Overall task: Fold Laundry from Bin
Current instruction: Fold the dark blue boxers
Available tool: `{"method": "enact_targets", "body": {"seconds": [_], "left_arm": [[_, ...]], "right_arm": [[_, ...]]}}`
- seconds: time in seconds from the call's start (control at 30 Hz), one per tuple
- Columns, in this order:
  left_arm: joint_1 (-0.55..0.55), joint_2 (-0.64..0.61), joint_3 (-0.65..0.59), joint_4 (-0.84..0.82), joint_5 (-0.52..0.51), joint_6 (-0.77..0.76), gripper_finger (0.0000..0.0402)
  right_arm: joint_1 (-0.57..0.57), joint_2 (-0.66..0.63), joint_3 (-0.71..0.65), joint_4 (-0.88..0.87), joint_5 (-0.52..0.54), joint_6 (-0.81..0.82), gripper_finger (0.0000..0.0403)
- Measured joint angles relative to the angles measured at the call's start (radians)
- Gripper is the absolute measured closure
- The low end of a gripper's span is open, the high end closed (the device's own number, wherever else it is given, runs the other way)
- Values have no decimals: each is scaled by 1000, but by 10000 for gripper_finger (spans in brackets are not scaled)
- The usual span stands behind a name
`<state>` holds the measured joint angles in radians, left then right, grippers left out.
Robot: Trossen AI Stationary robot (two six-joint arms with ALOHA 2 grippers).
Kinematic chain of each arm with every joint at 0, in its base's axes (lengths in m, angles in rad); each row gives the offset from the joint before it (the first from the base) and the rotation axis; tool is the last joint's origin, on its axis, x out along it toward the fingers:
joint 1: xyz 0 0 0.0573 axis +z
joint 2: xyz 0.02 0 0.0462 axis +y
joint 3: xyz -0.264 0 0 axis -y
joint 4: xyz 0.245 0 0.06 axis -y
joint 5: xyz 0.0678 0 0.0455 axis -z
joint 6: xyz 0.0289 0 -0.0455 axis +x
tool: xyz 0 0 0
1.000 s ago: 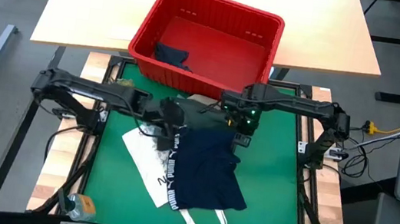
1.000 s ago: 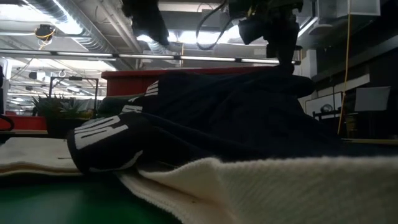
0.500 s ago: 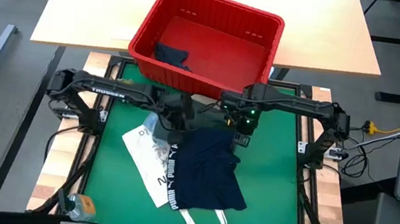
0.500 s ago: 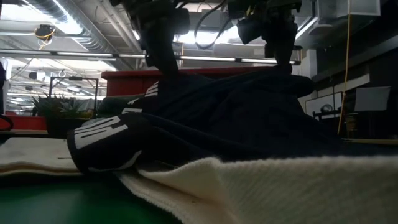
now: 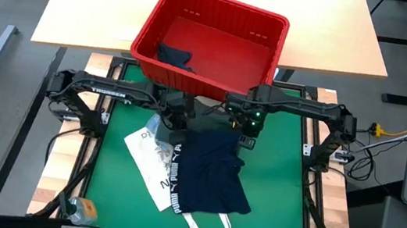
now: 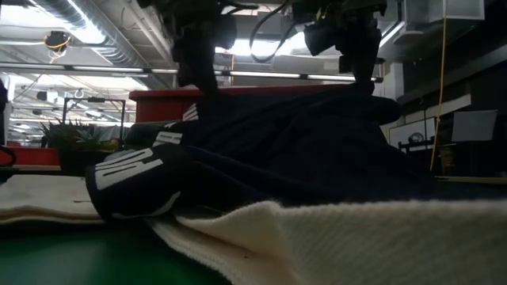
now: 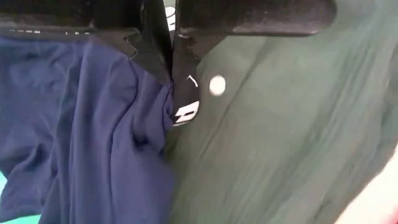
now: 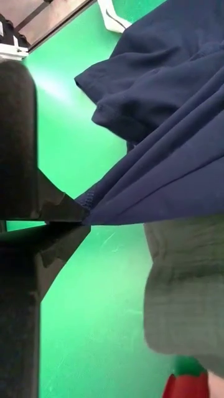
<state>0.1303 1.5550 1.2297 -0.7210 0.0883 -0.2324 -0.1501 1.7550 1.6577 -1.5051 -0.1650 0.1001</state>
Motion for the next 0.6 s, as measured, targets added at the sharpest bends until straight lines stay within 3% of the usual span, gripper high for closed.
{"method": "enact_targets", "body": {"seconds": [0.23, 0.6], "left_arm": [[-9, -91, 0, -165, -130, -107, 400], [-42, -190, 0, -317, -210, -162, 401]], "right_arm": [[-1, -28, 0, 28, 117, -1, 400], [-1, -33, 0, 200, 318, -93, 400]]}}
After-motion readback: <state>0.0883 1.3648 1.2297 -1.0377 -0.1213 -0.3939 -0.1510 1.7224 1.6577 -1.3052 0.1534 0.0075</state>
